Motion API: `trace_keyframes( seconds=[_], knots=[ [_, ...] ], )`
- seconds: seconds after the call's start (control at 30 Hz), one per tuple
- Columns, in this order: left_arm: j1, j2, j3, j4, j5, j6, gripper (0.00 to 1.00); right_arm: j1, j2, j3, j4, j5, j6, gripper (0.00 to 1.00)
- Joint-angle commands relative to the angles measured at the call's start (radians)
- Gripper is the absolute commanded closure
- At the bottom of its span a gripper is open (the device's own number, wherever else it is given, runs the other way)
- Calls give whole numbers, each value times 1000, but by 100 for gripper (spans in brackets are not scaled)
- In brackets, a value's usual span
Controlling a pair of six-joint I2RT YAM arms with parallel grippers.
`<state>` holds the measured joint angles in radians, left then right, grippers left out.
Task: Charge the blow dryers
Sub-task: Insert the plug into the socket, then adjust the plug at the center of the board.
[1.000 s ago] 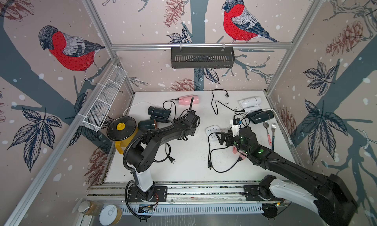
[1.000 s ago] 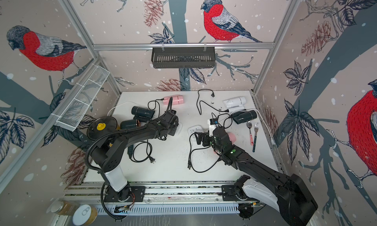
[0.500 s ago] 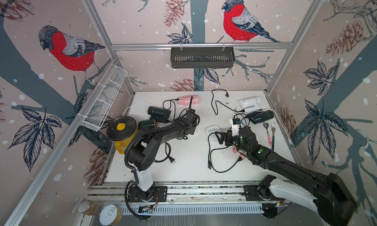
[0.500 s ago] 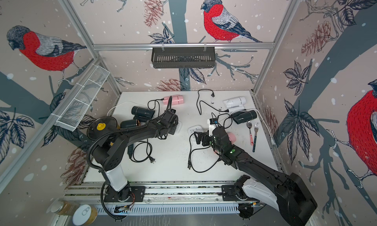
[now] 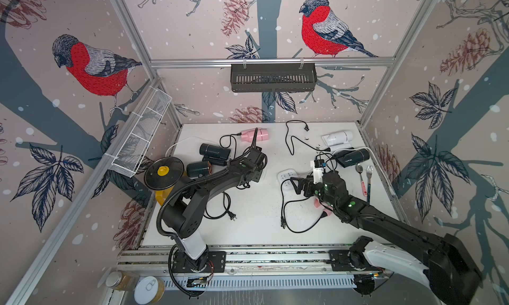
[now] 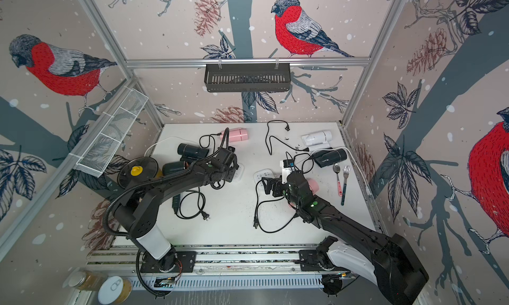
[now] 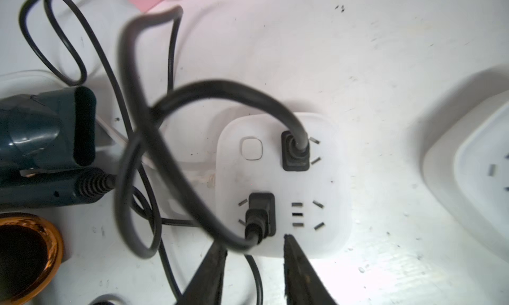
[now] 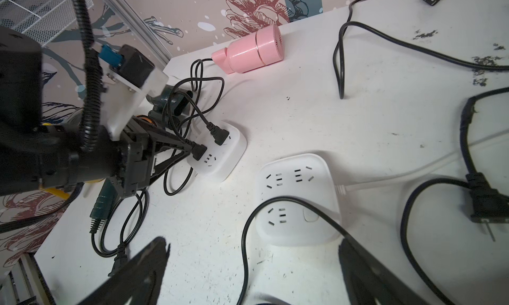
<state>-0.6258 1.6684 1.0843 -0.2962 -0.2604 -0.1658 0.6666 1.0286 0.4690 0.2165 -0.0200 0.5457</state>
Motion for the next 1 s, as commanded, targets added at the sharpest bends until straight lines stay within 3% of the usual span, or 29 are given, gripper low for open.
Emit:
trace_keyframes(
  seconds=[0.0, 0.33, 0.47, 0.67, 0.97],
  knots=[
    [2, -57, -22, 21, 81, -19, 62, 10, 3, 11, 25, 4, -15, 3],
    [42, -337, -263, 83, 312, -219, 60, 69, -31, 19, 25, 33, 5, 0],
    [46, -437, -327, -1, 295, -323, 46, 84, -42, 28, -4, 42, -18, 0],
    [46, -528, -420, -198, 251, -477, 43, 94, -58, 32, -33, 48, -38, 1],
    [25, -644, -592, -209, 251, -663, 41, 100, -53, 4, -14, 41, -34, 2]
  ],
)
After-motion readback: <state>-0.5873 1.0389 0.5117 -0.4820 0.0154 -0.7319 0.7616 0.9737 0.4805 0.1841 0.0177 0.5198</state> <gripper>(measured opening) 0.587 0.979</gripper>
